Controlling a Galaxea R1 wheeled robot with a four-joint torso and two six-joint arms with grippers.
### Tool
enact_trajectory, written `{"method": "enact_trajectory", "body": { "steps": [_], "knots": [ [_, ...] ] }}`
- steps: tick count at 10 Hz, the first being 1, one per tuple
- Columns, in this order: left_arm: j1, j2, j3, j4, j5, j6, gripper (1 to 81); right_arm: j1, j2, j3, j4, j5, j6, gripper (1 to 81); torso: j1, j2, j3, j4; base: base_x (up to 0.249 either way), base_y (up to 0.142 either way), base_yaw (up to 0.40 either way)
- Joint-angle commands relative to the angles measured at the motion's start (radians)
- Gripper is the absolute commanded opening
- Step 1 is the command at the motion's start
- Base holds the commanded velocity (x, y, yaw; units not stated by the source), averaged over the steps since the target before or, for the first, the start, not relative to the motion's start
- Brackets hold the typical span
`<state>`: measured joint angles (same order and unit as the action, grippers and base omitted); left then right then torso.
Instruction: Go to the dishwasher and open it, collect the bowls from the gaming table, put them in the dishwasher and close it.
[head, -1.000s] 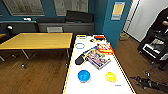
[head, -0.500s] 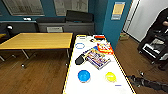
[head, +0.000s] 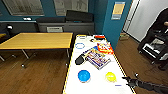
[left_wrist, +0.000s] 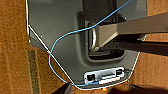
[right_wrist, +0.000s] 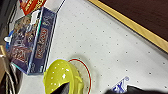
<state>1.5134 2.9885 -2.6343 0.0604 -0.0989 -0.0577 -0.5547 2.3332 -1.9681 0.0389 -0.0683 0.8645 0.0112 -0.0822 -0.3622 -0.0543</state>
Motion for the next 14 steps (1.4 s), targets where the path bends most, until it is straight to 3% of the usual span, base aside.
{"method": "enact_trajectory", "body": {
  "steps": [1,4,9,14],
  "knots": [
    [-0.003,-0.002,0.002,-0.008,0.07,-0.004,81.1,0.136,0.045,-0.069,0.004,-0.01,0.005,81.1,0.0,0.0,0.0,0.0,0.0,0.0,0.0],
    [-0.003,-0.005,0.002,-0.016,0.07,-0.004,81.1,0.159,0.111,-0.127,0.013,-0.015,0.007,81.1,0.0,0.0,0.0,0.0,0.0,0.0,0.0],
    [-0.003,-0.006,0.002,-0.016,0.07,-0.005,81.1,0.175,0.119,-0.158,0.118,-0.016,0.007,81.1,0.0,0.0,0.0,0.0,0.0,0.0,0.0],
    [-0.003,-0.009,0.002,-0.021,0.07,-0.005,81.1,0.163,0.186,-0.199,0.134,-0.011,0.007,81.1,0.001,0.0,0.0,0.0,0.0,0.0,0.0]
  ]
}}
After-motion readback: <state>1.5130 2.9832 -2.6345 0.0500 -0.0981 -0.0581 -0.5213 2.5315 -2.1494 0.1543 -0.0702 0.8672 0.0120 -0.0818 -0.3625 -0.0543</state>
